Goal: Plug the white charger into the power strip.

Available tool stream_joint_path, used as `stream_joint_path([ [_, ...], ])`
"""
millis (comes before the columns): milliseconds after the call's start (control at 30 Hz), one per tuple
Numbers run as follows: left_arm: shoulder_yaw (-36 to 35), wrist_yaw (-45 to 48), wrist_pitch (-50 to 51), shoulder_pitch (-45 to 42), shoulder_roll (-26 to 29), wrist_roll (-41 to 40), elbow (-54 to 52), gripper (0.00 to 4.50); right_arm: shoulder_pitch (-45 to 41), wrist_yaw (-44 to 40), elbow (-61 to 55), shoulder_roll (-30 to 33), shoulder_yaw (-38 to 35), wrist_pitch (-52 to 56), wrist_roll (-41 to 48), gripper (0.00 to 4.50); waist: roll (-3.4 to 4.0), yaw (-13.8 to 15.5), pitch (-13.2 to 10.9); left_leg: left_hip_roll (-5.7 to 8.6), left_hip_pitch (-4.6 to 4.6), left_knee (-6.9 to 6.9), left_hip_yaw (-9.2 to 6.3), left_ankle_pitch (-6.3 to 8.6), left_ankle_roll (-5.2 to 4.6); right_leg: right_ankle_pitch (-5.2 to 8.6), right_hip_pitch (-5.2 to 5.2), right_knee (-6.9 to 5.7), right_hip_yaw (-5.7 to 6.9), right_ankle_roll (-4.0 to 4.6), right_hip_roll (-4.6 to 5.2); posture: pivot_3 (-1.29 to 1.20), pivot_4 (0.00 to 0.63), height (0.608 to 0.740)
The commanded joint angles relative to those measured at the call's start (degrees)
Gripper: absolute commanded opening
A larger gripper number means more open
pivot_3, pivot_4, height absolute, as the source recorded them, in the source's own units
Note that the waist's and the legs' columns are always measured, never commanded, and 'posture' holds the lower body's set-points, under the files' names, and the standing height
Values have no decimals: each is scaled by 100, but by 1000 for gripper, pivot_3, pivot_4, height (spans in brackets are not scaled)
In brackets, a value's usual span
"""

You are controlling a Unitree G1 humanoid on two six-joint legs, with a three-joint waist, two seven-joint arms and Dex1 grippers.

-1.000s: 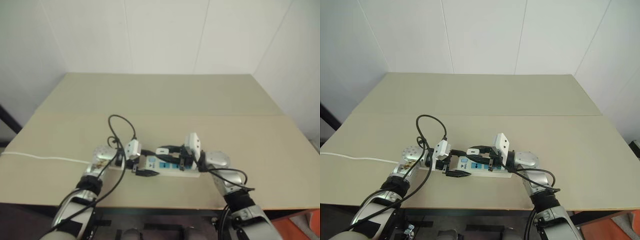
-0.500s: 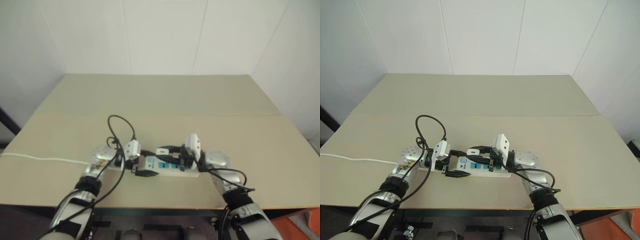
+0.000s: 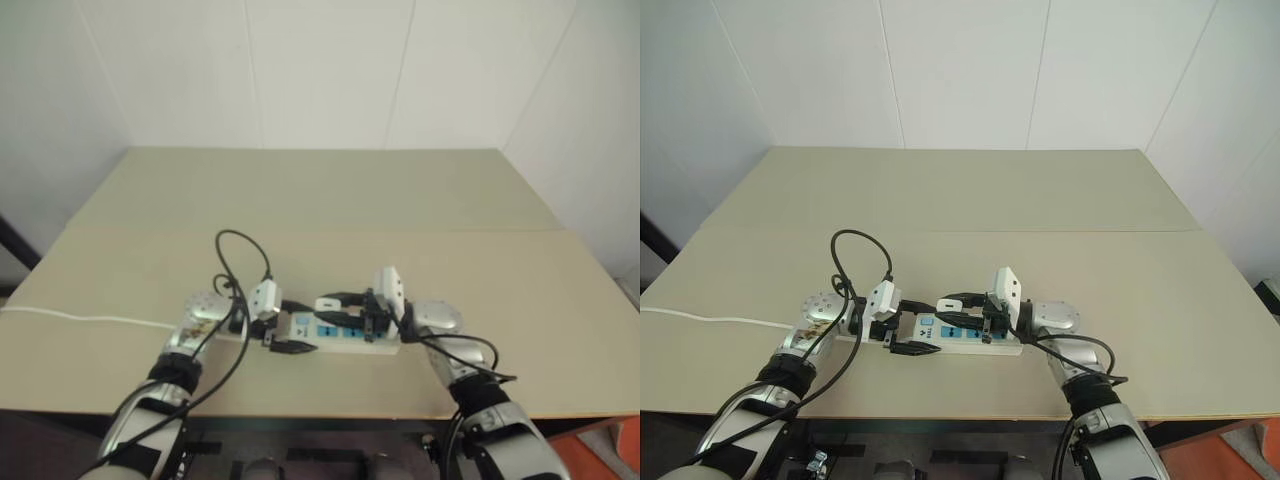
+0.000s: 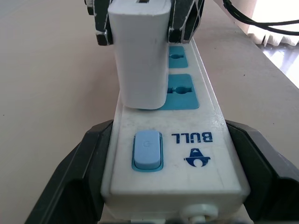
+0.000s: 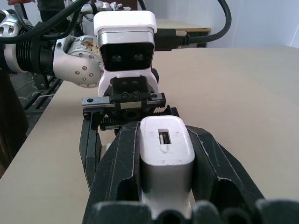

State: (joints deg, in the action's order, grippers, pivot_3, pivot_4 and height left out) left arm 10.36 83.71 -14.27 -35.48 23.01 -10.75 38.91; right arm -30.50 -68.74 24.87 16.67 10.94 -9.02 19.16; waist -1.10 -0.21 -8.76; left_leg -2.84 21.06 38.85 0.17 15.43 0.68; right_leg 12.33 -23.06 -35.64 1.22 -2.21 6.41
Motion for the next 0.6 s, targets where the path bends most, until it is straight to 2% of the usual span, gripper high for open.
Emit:
stream_joint_path([
  [33, 93, 116, 67, 195, 280, 200, 29, 3286, 181, 66, 604, 490, -153, 98, -384, 1156, 0, 0, 0, 0, 0, 0, 0, 0, 0, 0, 0, 0, 0, 0, 0, 0, 150, 740],
  [600, 136, 55, 73, 213, 252, 201, -31, 3286, -379, 56, 751, 200, 497, 324, -782, 1156, 1, -76, 1, -2, -16, -6, 0, 0, 0, 1, 1, -12, -7, 2, -5, 0, 150, 740],
])
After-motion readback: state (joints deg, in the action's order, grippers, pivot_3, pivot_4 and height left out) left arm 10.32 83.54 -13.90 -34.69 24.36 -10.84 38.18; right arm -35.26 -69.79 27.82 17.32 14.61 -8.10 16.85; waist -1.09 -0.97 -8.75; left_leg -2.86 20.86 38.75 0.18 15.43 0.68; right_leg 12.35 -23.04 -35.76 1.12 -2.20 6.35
